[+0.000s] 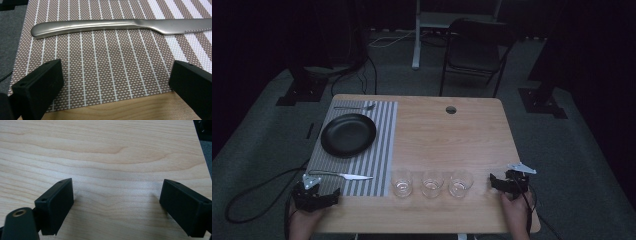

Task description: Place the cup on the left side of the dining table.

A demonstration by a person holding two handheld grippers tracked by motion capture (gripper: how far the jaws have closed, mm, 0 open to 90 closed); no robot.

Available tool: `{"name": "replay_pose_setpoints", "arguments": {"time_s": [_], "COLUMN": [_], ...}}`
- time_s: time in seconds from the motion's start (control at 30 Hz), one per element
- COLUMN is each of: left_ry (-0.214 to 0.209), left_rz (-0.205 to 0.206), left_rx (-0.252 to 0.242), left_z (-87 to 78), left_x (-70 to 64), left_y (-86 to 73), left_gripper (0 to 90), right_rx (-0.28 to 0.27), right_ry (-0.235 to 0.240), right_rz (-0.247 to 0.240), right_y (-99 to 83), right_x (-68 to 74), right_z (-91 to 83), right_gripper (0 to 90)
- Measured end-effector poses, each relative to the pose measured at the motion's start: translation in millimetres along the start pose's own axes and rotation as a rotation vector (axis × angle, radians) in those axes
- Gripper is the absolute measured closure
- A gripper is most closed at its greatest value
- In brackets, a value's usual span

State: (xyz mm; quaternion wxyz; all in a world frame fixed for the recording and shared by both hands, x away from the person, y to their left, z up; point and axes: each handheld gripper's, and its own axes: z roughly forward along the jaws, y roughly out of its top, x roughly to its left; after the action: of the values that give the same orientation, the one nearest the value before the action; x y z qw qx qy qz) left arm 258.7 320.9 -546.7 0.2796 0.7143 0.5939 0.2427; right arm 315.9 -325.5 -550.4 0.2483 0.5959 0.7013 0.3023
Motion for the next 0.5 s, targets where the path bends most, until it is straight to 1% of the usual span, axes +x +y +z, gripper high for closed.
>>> {"name": "replay_pose_setpoints", "arguments": {"time_s": [0.1,0.2,0.5], "left_ry": [-0.001,-0.003,-0.007], "left_rz": [0.0,0.0,0.006], "left_rx": [0.0,0.017,0.016], "left_z": [0.0,0.0,0.2], "left_x": [0.2,0.2,0.8], "left_y": [-0.1,1.8,1.8], "left_gripper": [0.0,0.1,0.1], "right_rx": [0.0,0.0,0.0], "right_ry": [0.0,0.0,0.0], "right_rz": [0.0,0.0,0.0], "right_y": [0.0,0.0,0.0], "right_x": [0.0,0.0,0.0], "right_z": [0.0,0.0,0.0], "right_gripper": [11.5,11.5,11.5]}}
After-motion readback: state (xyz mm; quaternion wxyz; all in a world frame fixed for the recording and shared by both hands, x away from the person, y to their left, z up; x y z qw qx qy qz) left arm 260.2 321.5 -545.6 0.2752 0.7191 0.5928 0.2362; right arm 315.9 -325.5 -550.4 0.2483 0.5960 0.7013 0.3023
